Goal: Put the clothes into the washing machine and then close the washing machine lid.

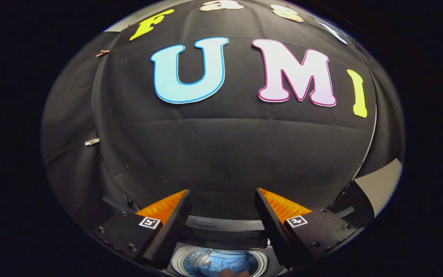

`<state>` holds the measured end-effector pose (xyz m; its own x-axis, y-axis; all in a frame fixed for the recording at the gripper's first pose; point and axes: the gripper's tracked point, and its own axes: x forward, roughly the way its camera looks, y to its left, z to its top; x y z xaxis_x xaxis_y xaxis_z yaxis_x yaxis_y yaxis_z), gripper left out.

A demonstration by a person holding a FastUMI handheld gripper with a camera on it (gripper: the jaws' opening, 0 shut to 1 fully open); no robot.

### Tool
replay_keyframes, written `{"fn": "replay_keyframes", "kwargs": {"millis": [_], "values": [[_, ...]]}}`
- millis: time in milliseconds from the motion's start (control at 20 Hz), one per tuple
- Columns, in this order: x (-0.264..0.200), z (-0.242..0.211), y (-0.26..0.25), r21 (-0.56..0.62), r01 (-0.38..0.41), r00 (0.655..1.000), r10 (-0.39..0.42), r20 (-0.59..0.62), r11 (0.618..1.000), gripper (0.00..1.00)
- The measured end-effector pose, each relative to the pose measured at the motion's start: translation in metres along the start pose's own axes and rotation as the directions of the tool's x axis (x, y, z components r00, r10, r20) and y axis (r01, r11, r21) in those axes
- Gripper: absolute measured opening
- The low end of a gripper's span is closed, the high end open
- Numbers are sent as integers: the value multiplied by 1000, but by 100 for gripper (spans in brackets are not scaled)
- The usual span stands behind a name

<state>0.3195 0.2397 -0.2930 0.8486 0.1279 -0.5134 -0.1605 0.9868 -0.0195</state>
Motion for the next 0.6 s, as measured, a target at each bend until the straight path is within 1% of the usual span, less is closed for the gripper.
{"fn": "replay_keyframes", "kwargs": {"millis": [150,450,600], "values": [[-6,-8,3,0,-5,1000,5,-4,1000,100],[-38,-32,6,0,-2,1000,2,6,1000,100],[-53,-50,13,2,-24,1000,24,8,1000,100]]}}
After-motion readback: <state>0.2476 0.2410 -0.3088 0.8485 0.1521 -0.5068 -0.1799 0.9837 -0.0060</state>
